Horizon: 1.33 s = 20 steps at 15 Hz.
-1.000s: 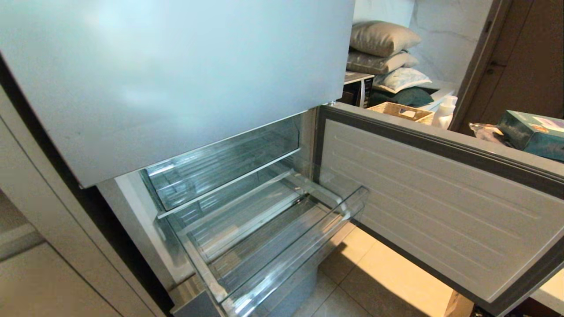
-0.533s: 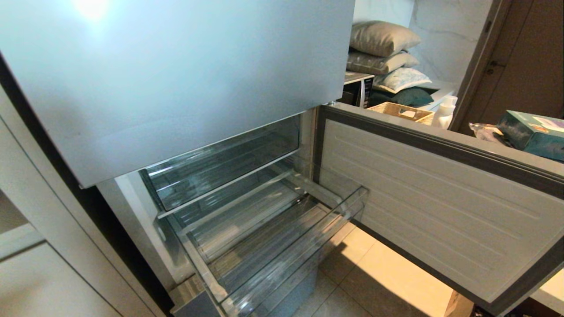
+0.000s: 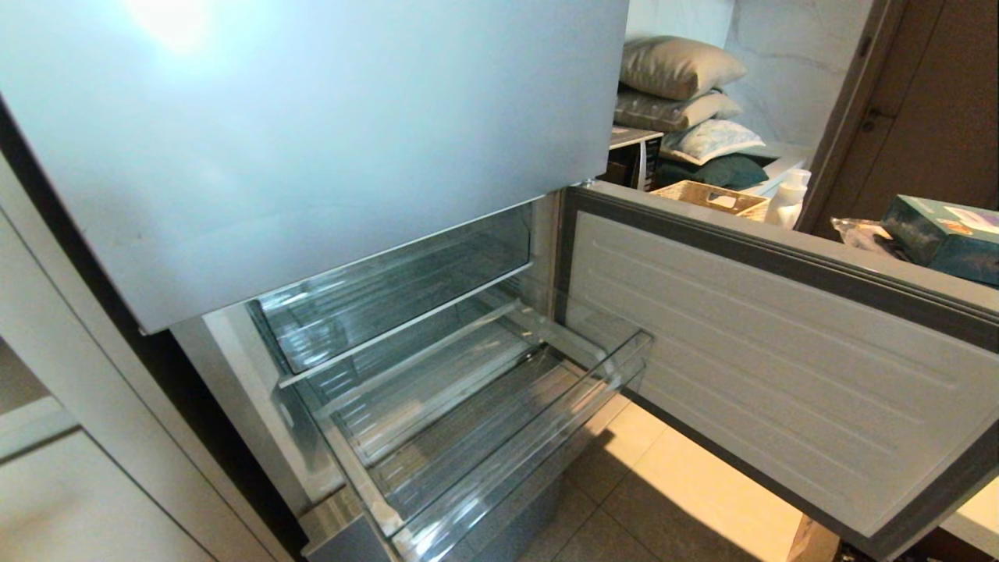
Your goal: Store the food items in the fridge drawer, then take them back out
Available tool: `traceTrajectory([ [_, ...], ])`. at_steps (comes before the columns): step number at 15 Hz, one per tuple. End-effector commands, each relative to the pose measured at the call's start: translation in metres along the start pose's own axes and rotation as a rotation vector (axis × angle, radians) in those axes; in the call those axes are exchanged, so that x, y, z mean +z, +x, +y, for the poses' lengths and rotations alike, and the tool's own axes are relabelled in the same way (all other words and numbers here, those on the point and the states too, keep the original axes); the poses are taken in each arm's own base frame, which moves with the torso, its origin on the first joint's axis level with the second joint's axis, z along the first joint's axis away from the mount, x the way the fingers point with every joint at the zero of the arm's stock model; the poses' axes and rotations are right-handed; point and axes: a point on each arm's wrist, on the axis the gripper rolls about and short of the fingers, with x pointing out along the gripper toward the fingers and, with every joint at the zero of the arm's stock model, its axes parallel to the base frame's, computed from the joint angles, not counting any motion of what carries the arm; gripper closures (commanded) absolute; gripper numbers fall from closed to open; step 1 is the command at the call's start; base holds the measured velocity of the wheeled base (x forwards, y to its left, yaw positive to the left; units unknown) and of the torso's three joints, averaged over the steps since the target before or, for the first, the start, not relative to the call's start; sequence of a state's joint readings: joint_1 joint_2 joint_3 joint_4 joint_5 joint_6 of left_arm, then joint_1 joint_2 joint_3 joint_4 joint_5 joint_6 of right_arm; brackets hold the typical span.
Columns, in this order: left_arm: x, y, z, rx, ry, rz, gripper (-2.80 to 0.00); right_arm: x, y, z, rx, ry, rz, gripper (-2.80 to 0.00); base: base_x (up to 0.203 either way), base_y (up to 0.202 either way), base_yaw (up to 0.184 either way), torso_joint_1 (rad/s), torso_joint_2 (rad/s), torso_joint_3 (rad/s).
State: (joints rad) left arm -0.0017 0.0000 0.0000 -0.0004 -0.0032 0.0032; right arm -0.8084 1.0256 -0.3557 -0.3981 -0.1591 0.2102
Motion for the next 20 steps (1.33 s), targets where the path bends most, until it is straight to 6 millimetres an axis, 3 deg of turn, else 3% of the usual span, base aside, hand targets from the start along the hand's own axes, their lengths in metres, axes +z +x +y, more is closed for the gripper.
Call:
traceTrajectory([
  [1,0.0,0.0,0.0,0.0,0.0,0.0,0.0,-0.01,0.031,0.002,-0.028,-0.014,0.103,0.0,0.0,0.0,0.0,0.0,0.0,0.0],
  [6,0.0,0.0,0.0,0.0,0.0,0.001,0.0,-0.023,0.095,0.001,-0.062,-0.045,0.191,0.0,0.0,0.0,0.0,0.0,0.0,0.0],
  [12,0.0,0.0,0.0,0.0,0.0,0.001,0.0,-0.027,0.187,-0.018,-0.124,-0.062,0.228,0.0,0.0,0.0,0.0,0.0,0.0,0.0],
  [17,0.0,0.0,0.0,0.0,0.0,0.001,0.0,-0.054,0.234,-0.026,-0.108,-0.073,0.287,0.0,0.0,0.0,0.0,0.0,0.0,0.0],
  [20,0.0,0.0,0.0,0.0,0.0,0.0,0.0,-0.064,0.256,-0.023,0.041,-0.062,0.294,0.0,0.0,0.0,0.0,0.0,0.0,0.0],
])
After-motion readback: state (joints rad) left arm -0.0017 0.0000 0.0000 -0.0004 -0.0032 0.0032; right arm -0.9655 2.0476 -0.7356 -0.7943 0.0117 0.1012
